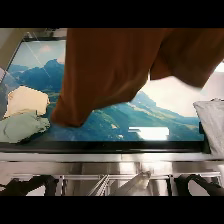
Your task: Fold the shirts.
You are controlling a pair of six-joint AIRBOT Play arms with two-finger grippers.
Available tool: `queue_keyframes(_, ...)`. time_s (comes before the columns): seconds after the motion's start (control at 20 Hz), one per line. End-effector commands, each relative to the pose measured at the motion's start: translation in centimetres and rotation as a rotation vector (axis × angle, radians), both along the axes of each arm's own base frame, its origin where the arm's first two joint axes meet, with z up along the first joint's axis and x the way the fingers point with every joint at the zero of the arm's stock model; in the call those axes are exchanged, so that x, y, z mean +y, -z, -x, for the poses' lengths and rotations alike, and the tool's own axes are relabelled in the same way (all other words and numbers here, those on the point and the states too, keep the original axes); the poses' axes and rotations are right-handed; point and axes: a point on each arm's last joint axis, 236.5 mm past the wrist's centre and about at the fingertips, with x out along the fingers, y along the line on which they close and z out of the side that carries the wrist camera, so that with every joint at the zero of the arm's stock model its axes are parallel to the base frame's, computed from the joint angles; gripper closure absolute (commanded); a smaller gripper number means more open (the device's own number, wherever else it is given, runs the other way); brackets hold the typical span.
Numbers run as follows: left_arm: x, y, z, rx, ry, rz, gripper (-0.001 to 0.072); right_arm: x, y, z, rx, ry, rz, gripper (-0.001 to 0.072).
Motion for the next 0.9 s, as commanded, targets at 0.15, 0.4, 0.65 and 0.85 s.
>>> queue_keyframes(0.15,-3.5,18.1,-2.6,0.363,0.086,-0.189,0.0678,-1.2,23.0,-4.2,0.545,0.069,0.259,0.0688)
queue_keyframes(0.4,-3.0,31.1,-4.7,0.662,0.087,-0.233,0.0157,-7.1,42.2,-4.8,0.856,0.292,0.414,0.0671)
queue_keyframes(0.65,4.0,30.1,-2.5,0.887,0.159,-0.241,0.0000,-13.8,44.9,-4.4,0.979,0.431,0.461,0.0148)
queue_keyframes(0.85,9.2,31.6,1.1,0.963,0.025,-0.259,0.0000,-16.9,45.4,-5.2,0.991,0.511,0.426,0.0146)
